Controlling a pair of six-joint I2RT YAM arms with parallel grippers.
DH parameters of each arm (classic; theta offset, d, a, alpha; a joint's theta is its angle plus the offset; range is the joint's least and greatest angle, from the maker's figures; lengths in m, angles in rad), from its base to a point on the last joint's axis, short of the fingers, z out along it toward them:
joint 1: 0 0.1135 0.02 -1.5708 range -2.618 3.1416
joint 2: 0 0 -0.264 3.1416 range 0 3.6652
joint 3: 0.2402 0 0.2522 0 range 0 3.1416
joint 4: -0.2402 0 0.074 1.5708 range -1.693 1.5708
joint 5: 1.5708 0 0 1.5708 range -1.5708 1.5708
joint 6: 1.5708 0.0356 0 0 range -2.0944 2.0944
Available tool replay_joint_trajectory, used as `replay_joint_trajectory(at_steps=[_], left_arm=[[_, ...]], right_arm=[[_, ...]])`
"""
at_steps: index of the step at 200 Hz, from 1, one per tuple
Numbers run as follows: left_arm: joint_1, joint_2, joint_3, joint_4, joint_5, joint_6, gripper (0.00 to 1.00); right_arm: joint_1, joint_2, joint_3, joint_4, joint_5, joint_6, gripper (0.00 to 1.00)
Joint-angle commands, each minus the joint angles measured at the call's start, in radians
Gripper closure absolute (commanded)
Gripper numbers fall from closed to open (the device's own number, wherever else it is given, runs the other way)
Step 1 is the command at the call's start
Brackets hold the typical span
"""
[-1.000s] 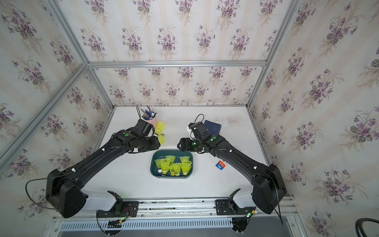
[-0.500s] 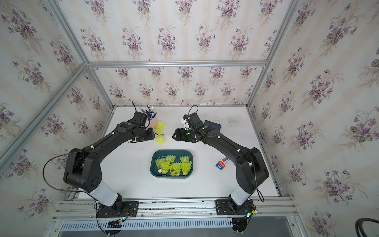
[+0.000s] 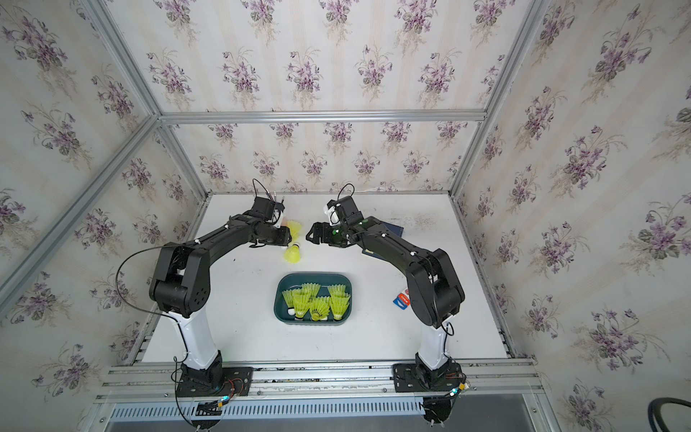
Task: Put the shuttlecocks into the storage box
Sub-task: Pick up the shuttlecock at the center of the board.
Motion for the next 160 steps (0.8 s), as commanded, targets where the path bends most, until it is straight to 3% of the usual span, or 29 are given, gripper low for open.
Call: replay_joint_trajectory(at_steps=[1, 73, 128, 160], left_arm=[[0.004, 0.031, -0.005, -0.053, -0.002, 0.031, 0.53], [-0.005, -0.067, -0.112, 0.014, -0.056, -0.014, 0.54], [-0.021, -0.209, -0.235, 0.078, -0.114, -0.062, 0.47], [-0.017, -0.22, -0.258, 0.083, -0.115, -0.076, 0.47]], right_arm=[[-0.005, 0.019, 0.012, 0.027, -0.033, 0.019, 0.15], [-0.013, 0.042, 0.014, 0.046, -0.053, 0.046, 0.16], [-0.013, 0.025, -0.017, 0.074, -0.063, 0.059, 0.16], [-0.013, 0.019, -0.026, 0.076, -0.069, 0.054, 0.16]])
